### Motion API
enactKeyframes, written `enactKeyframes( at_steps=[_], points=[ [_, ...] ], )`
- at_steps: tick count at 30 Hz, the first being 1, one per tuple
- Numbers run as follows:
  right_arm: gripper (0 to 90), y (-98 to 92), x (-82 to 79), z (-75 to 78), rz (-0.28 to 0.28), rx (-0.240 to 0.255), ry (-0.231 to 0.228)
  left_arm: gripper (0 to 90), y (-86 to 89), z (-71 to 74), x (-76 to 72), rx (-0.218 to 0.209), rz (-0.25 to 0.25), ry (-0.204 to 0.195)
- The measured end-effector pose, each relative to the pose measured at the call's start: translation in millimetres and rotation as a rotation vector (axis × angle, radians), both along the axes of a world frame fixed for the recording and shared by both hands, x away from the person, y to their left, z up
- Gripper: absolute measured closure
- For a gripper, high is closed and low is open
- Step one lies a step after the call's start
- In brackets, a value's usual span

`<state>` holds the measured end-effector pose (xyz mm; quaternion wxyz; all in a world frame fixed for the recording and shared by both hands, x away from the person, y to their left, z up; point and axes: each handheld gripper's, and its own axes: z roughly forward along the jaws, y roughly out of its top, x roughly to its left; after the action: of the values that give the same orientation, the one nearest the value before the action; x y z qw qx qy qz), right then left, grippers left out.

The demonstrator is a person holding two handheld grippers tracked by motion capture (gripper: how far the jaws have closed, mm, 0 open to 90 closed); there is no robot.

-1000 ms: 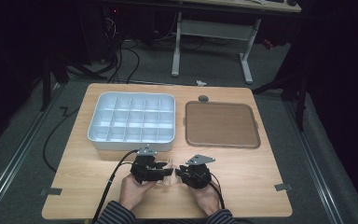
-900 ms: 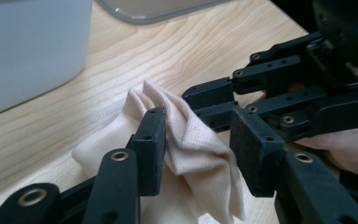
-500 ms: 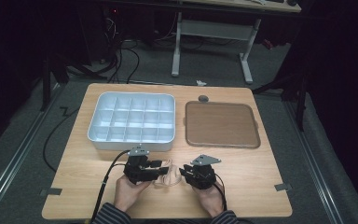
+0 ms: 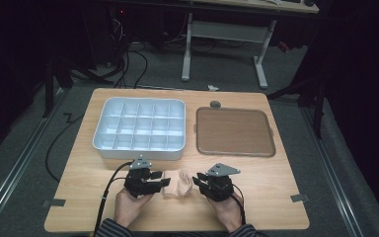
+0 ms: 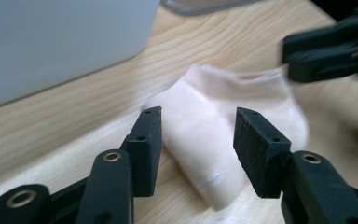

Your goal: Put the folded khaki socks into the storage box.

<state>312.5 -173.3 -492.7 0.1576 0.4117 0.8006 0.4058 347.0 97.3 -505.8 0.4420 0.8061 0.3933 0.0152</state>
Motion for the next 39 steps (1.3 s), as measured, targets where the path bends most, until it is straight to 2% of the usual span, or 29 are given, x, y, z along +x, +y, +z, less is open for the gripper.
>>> enactKeyframes(
  at_steps=[5,7,10,17,22,27,30,34,37,39],
  points=[
    [73.1,3.2,-6.6,13.1,0.017,0.008,-0.032,50.7,-0.8,-6.8,-0.3,0.029,0.02,0.009],
    [73.1,10.6,-10.0,19.4,0.044,0.014,-0.05,49.7,-1.4,-9.3,-0.6,0.04,0.028,0.013],
    [73.1,22.2,-11.5,20.4,0.077,0.012,-0.056,49.2,-3.0,-11.1,-1.6,0.044,0.027,0.013],
    [73.1,41.3,-6.5,6.1,0.108,-0.033,-0.034,48.7,-4.6,-16.0,-2.2,0.048,0.03,0.024],
    [73.3,33.5,0.6,-9.2,0.075,-0.057,0.007,48.8,-6.1,-19.4,-4.0,0.07,0.028,0.005],
    [74.4,25.1,4.2,-21.0,0.044,-0.078,0.029,48.9,-7.5,-21.9,-5.9,0.085,0.034,-0.008],
    [74.5,23.2,5.3,-24.9,0.036,-0.082,0.025,48.9,-9.3,-21.4,-6.9,0.112,0.029,-0.027],
    [74.4,22.0,5.9,-28.6,0.037,-0.081,0.025,48.3,-10.3,-20.4,-7.8,0.132,0.026,-0.033],
    [73.6,21.6,5.8,-27.7,0.034,-0.082,0.025,47.2,-9.1,-19.9,-6.1,0.115,0.028,-0.013],
    [72.6,20.5,4.3,-24.8,0.033,-0.064,0.016,46.7,-8.7,-18.7,-5.5,0.09,0.032,-0.008]
  ],
)
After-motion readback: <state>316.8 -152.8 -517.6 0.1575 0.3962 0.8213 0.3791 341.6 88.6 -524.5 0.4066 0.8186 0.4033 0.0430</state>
